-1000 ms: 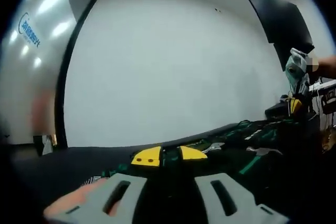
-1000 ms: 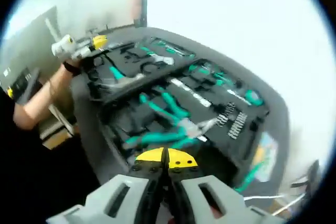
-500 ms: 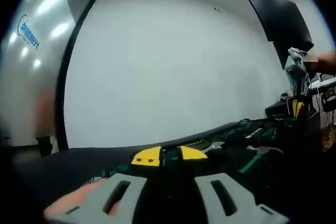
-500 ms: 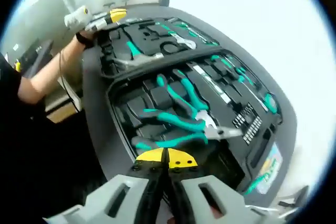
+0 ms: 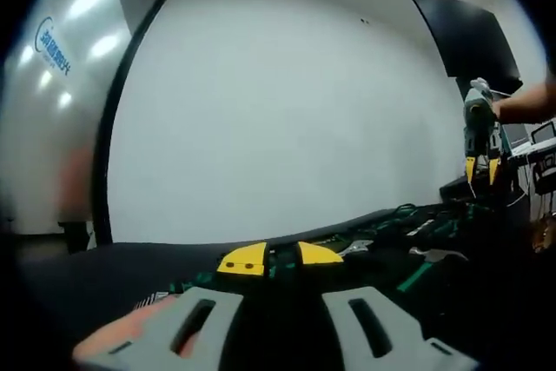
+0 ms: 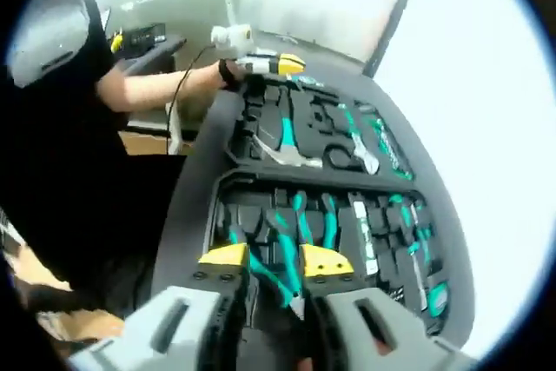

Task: Pick up the tools and put them into their designated positions in the toolbox.

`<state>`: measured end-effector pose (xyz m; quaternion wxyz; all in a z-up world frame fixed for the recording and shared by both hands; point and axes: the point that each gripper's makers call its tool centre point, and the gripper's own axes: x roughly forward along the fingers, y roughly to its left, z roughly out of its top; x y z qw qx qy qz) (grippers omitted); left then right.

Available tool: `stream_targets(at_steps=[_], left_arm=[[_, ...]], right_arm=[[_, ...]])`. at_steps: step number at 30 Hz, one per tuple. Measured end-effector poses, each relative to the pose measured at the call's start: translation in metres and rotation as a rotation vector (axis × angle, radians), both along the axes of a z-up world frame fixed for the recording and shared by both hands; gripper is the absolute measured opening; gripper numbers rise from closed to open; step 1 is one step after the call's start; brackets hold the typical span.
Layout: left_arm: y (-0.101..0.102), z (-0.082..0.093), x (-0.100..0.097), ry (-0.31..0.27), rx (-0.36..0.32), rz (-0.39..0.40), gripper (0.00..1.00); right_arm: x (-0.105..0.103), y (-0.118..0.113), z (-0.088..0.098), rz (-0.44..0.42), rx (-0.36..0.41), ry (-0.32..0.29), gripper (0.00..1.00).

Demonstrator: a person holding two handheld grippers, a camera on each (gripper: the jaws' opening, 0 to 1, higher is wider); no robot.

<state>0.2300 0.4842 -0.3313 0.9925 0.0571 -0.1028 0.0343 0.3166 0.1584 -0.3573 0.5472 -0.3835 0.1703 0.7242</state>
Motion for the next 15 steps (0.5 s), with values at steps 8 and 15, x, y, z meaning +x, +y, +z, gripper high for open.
stream_targets(at_steps=[8,15], left_arm=[[0.001,0.0,-0.001,0.0,-0.017,-0.004,0.1],[0.003,-0.001,-0.001,-0.002,-0.015,0.003,0.1]], right_arm=[[0.009,0.003,-0.035,-0.001,-0.068,0.111,0.34],[0.006,0.01,-0.037,-0.036,-0.105,0.137,0.25]])
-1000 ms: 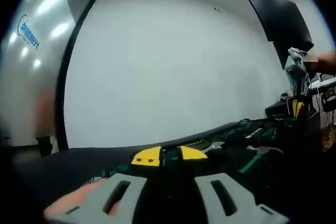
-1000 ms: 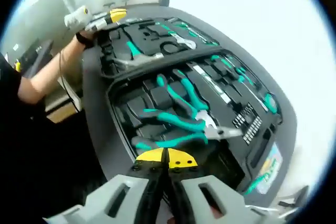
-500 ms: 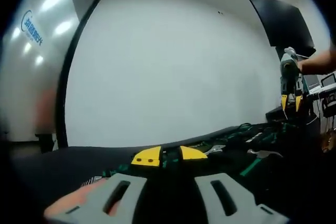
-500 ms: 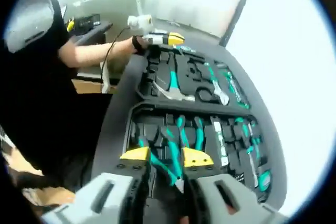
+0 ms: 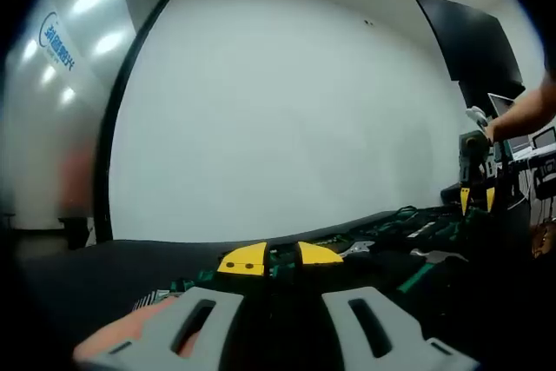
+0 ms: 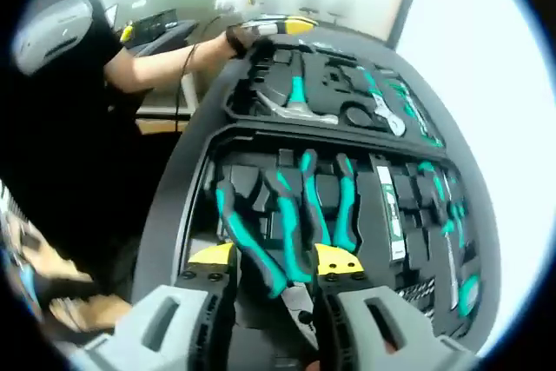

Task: Pick up the tools and put them into their designated positions in the toolbox.

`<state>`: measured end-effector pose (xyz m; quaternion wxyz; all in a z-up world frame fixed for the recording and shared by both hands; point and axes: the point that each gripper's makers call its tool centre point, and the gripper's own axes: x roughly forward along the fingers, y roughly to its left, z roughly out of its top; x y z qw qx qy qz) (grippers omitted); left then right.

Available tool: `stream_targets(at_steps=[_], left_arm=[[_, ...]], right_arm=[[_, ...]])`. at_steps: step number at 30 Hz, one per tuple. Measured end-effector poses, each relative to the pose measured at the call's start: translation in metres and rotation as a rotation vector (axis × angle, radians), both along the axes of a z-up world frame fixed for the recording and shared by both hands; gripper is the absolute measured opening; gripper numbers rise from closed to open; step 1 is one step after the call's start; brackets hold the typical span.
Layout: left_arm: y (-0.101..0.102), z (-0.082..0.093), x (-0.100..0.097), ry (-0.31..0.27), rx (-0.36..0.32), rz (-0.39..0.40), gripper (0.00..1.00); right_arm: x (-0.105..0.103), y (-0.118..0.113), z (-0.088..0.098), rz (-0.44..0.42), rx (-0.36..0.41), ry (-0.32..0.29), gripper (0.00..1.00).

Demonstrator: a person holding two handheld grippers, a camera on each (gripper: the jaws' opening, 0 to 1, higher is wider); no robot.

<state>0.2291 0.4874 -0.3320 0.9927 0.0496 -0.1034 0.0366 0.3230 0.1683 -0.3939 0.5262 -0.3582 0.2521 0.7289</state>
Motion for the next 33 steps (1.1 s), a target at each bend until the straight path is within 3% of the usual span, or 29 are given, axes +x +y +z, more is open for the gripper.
stream_targets(at_steps=[3,5,6,7,8,9,10,12,16,21,25,27,29,31,32,33], left_arm=[[0.0,0.0,0.0,-0.001,0.0,0.001,0.1],[0.0,0.0,0.0,-0.001,-0.001,0.0,0.1],[0.0,0.0,0.0,0.0,-0.001,0.0,0.1],[0.0,0.0,0.0,0.001,-0.002,0.0,0.1],[0.0,0.0,0.0,0.003,-0.002,-0.001,0.1],[0.0,0.0,0.0,0.003,-0.001,-0.001,0.1],[0.0,-0.001,0.0,0.004,0.0,0.0,0.1],[-0.001,-0.001,0.0,0.006,0.0,0.0,0.1],[-0.001,-0.001,0.001,0.008,0.004,0.002,0.1],[0.0,-0.002,0.002,0.01,0.009,0.004,0.1],[-0.002,-0.004,0.003,0.02,0.019,-0.002,0.1],[-0.008,-0.003,0.004,0.02,0.029,-0.011,0.09],[-0.015,-0.001,0.004,0.018,0.046,-0.007,0.07],[-0.028,0.0,0.009,0.039,0.089,-0.006,0.06],[-0.042,-0.002,0.014,0.087,0.123,-0.022,0.06],[-0.052,0.005,0.018,0.083,0.102,-0.027,0.06]], right_arm=[[-0.007,0.003,0.002,-0.02,0.02,0.049,0.21],[-0.015,0.007,0.003,-0.011,0.053,0.04,0.15],[-0.01,0.009,0.004,-0.022,0.066,-0.001,0.07],[-0.023,0.019,0.008,0.081,0.132,0.007,0.0],[-0.025,0.01,0.001,0.068,0.089,-0.004,0.0],[-0.022,0.014,0.0,0.068,0.118,-0.035,0.0],[-0.022,0.011,-0.001,0.064,0.104,-0.025,0.01],[-0.028,0.01,-0.002,0.004,0.069,0.076,0.09],[-0.019,0.015,-0.004,-0.026,0.086,0.059,0.01],[-0.02,0.02,-0.004,-0.114,0.11,0.121,0.0],[-0.023,0.022,-0.001,-0.152,0.129,0.133,0.0],[-0.021,0.02,0.0,-0.146,0.109,0.081,0.0],[-0.009,0.018,0.012,-0.253,0.107,0.012,0.0],[0.0,0.023,0.047,-0.393,0.226,-0.045,0.0],[0.008,0.019,0.067,-0.505,0.275,-0.13,0.0],[0.007,0.017,0.079,-0.553,0.315,-0.166,0.0]])
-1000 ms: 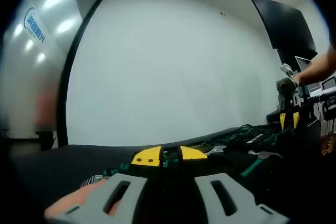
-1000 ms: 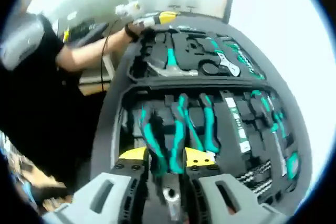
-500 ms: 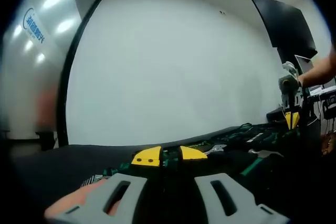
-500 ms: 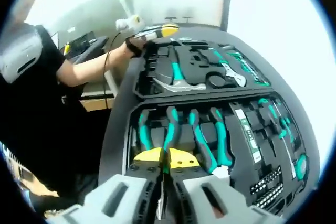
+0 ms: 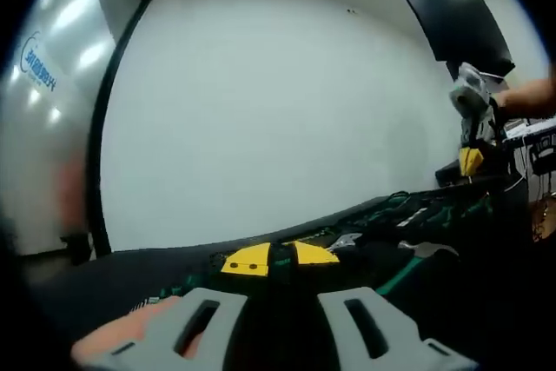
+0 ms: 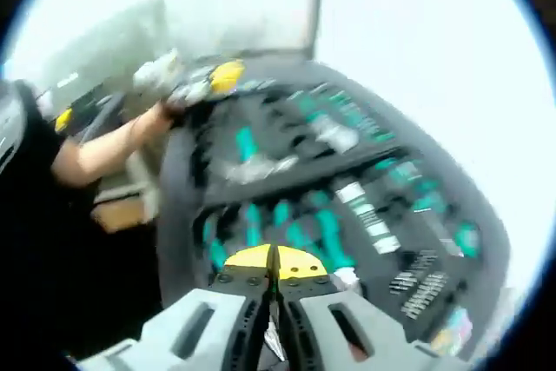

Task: Pick up the tools and put them into their designated positions in the toolbox.

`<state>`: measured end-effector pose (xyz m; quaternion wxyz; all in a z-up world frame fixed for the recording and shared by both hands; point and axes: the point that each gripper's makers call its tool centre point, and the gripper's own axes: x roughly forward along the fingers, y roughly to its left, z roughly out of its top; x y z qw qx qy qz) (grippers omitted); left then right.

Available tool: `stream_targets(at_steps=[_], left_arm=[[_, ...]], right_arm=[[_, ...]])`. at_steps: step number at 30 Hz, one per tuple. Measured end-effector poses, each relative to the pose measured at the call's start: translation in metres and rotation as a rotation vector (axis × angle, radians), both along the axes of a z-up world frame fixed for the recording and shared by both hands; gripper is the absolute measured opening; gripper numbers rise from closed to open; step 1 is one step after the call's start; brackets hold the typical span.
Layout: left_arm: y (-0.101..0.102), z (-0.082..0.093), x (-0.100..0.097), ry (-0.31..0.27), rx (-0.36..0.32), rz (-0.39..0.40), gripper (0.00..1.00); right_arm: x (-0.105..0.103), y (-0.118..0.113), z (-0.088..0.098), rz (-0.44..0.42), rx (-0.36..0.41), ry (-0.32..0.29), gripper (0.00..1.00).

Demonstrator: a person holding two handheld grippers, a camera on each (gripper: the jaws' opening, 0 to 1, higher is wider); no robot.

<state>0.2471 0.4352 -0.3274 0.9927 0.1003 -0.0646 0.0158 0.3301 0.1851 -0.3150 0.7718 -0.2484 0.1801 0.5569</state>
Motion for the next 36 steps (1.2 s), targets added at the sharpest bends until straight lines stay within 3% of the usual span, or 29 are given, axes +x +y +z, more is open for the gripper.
stream_targets(at_steps=[1,2,4,5,7,9,10,11,13,15,17,20,23,27,28,30,31,33,35,36], left_arm=[[-0.024,0.014,0.004,-0.03,-0.003,-0.046,0.05],[-0.042,0.025,0.007,-0.059,-0.002,-0.071,0.04],[-0.077,0.036,0.016,-0.052,0.007,-0.087,0.04],[-0.09,0.033,0.02,-0.008,0.05,-0.084,0.04],[-0.124,0.041,0.025,-0.018,0.086,-0.111,0.04],[-0.163,0.042,0.025,-0.013,-0.01,-0.212,0.04],[-0.174,0.039,0.026,-0.002,-0.018,-0.235,0.03],[-0.181,0.035,0.029,0.019,-0.008,-0.232,0.03],[-0.191,0.015,0.037,0.111,-0.003,-0.212,0.01],[-0.204,0.003,0.045,0.151,-0.061,-0.231,0.0],[-0.208,-0.009,0.049,0.204,-0.078,-0.229,0.0],[-0.217,-0.02,0.055,0.251,-0.069,-0.224,0.0],[-0.226,-0.025,0.056,0.277,-0.062,-0.233,0.0],[-0.234,-0.043,0.062,0.337,0.013,-0.239,0.0],[-0.237,-0.049,0.062,0.36,0.027,-0.244,0.0],[-0.236,-0.069,0.064,0.42,0.09,-0.224,0.0],[-0.241,-0.056,0.068,0.32,0.099,-0.246,0.0],[-0.24,-0.057,0.064,0.344,0.081,-0.237,0.0],[-0.236,-0.059,0.067,0.353,0.147,-0.201,0.0],[-0.236,-0.059,0.067,0.355,0.145,-0.201,0.0]], right_arm=[[-0.001,-0.006,0.017,-0.069,0.067,-0.049,0.0],[-0.002,-0.01,0.026,-0.132,0.14,-0.042,0.0],[-0.01,-0.018,0.033,-0.222,0.316,0.058,0.0],[-0.002,-0.03,0.027,-0.324,0.406,0.134,0.0],[0.001,-0.041,0.016,-0.387,0.511,0.176,0.0],[0.007,-0.055,-0.008,-0.494,0.588,0.239,0.0],[0.007,-0.06,-0.023,-0.54,0.607,0.246,0.0],[0.007,-0.062,-0.029,-0.552,0.595,0.237,0.0],[0.001,-0.068,-0.054,-0.57,0.499,0.167,0.0],[-0.002,-0.067,-0.061,-0.555,0.486,0.179,0.0],[-0.006,-0.065,-0.062,-0.507,0.404,0.138,0.0],[-0.002,-0.063,-0.055,-0.477,0.323,0.007,0.0],[0.001,-0.055,-0.059,-0.458,0.297,0.011,0.0],[0.0,-0.05,-0.082,-0.424,0.193,-0.013,0.0],[-0.002,-0.048,-0.078,-0.396,0.214,-0.059,0.0],[-0.002,-0.049,-0.078,-0.404,0.205,-0.085,0.0],[-0.002,-0.049,-0.078,-0.391,0.189,-0.103,0.0],[-0.001,-0.049,-0.079,-0.396,0.175,-0.096,0.0],[-0.002,-0.05,-0.08,-0.394,0.157,-0.096,0.0],[-0.002,-0.05,-0.08,-0.39,0.155,-0.095,0.0]])
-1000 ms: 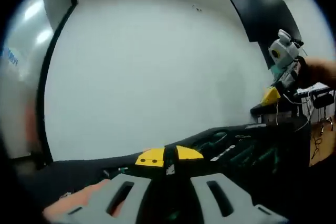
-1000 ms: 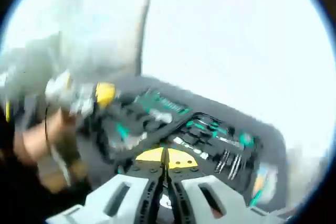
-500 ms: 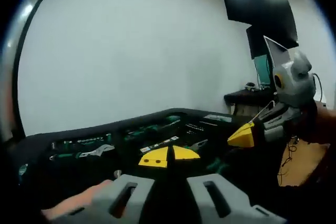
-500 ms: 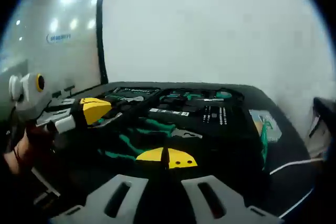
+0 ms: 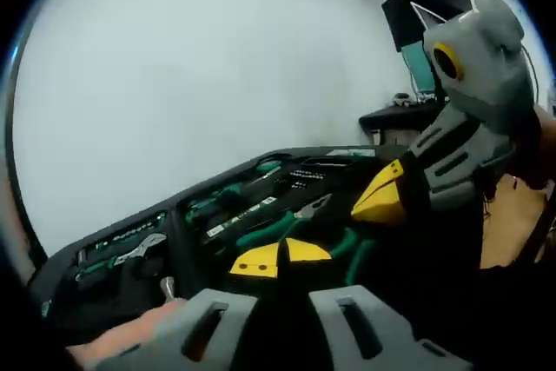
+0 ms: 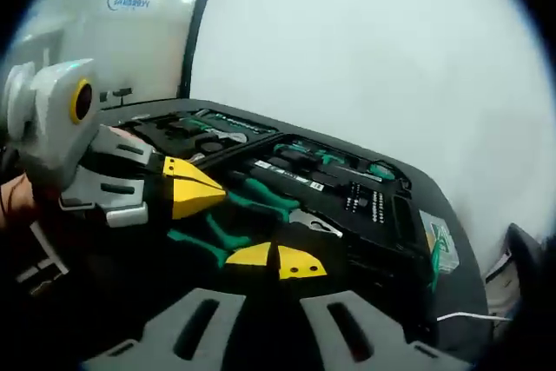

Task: Pick up the tools and put them into their designated positions in the toolbox.

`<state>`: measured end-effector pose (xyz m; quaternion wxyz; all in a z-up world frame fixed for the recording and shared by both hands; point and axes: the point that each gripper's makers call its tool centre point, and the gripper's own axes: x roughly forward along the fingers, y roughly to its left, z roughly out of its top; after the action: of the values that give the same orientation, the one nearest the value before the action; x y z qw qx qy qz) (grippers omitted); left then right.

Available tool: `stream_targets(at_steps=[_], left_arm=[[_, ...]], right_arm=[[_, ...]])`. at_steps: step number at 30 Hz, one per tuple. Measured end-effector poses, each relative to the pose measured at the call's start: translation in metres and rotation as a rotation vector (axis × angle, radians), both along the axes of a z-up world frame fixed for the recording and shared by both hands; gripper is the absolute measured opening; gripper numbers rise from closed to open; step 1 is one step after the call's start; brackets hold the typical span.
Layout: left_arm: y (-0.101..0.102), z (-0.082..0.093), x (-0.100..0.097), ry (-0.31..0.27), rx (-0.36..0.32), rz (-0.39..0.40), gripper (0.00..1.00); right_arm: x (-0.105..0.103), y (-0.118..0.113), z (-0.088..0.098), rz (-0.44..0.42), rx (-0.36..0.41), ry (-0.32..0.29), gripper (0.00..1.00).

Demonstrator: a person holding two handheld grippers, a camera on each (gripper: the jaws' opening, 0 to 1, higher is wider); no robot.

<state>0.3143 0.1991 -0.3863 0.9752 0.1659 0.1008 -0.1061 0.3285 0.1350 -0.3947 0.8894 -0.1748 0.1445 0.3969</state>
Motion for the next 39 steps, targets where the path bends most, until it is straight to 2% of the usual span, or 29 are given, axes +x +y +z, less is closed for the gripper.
stream_targets(at_steps=[5,6,9,14,16,18,19,20,21,22,23,24,25,26,28,29,30,31,32,33,34,35,36,38,39], left_arm=[[0.001,0.001,-0.004,0.001,0.023,-0.026,0.0],[0.001,-0.005,-0.003,0.025,0.013,-0.036,0.0],[0.001,-0.004,0.002,0.015,0.016,-0.052,0.0],[0.0,-0.004,0.0,0.017,-0.005,-0.093,0.0],[-0.001,-0.005,0.0,0.022,-0.019,-0.103,0.0],[-0.001,-0.006,0.0,0.031,-0.042,-0.095,0.0],[-0.001,-0.007,-0.001,0.027,-0.049,-0.094,0.0],[-0.001,-0.007,-0.001,0.026,-0.054,-0.094,0.0],[0.0,-0.031,0.005,0.124,-0.071,-0.074,0.0],[0.003,-0.022,0.016,0.04,-0.07,-0.069,0.0],[0.003,-0.011,0.016,0.007,-0.03,-0.092,0.0],[0.004,-0.013,0.012,0.053,-0.037,-0.079,0.0],[0.004,-0.013,0.011,0.052,-0.027,-0.07,0.0],[-0.001,-0.017,0.005,0.052,-0.026,-0.064,0.0],[-0.004,-0.014,0.002,0.044,-0.006,-0.05,0.0],[-0.005,-0.011,0.0,0.039,-0.011,-0.038,0.0],[-0.005,-0.011,-0.001,0.037,-0.021,-0.033,0.0],[-0.009,-0.006,-0.004,0.008,-0.005,-0.072,0.0],[-0.011,-0.005,-0.007,0.015,-0.028,-0.078,0.0],[-0.001,-0.012,-0.005,0.043,-0.065,-0.055,0.0],[0.006,-0.003,-0.003,-0.005,-0.056,-0.045,0.0],[0.011,0.016,-0.007,-0.08,-0.07,-0.032,0.0],[0.019,0.026,-0.009,-0.106,-0.11,-0.019,0.0],[0.041,0.047,-0.013,-0.166,-0.179,0.02,0.0],[0.062,0.06,-0.014,-0.213,-0.19,0.041,0.01]], right_arm=[[0.003,-0.002,-0.002,0.029,0.037,0.006,0.0],[0.003,-0.002,-0.002,0.034,0.039,0.006,0.0],[0.003,0.0,-0.001,0.052,0.024,-0.003,0.0],[-0.001,0.001,0.0,0.076,-0.017,-0.068,0.0],[-0.001,0.002,0.001,0.086,-0.048,-0.114,0.0],[0.001,0.002,0.001,0.078,-0.034,-0.098,0.0],[0.002,0.001,0.0,0.063,0.002,-0.061,0.0],[0.004,0.0,0.0,0.074,-0.006,-0.074,0.0],[0.005,-0.007,-0.019,0.023,-0.08,0.014,0.0],[0.019,0.0,0.001,0.09,-0.05,-0.118,0.0],[0.028,-0.001,0.006,0.045,0.006,-0.09,0.0],[0.01,-0.002,0.001,0.061,0.003,-0.094,0.0],[0.002,-0.002,0.0,0.06,0.006,-0.094,0.0],[-0.001,-0.003,0.0,0.06,0.009,-0.097,0.0],[0.003,-0.001,0.004,0.058,0.103,-0.114,0.0],[0.001,-0.002,0.003,0.104,0.113,-0.105,0.0],[-0.002,-0.006,0.003,0.125,0.106,-0.062,0.0],[-0.002,-0.012,0.007,0.109,0.136,-0.009,0.0],[0.002,-0.019,0.016,0.071,0.203,0.04,0.0],[0.009,-0.027,0.027,0.023,0.29,0.079,0.01],[0.018,-0.034,0.039,-0.023,0.378,0.102,0.04],[0.028,-0.042,0.05,-0.052,0.451,0.104,0.04],[0.037,-0.047,0.058,-0.052,0.493,0.077,0.05],[0.047,-0.056,0.069,-0.03,0.514,-0.041,0.07],[0.051,-0.06,0.069,-0.041,0.501,-0.064,0.07]])
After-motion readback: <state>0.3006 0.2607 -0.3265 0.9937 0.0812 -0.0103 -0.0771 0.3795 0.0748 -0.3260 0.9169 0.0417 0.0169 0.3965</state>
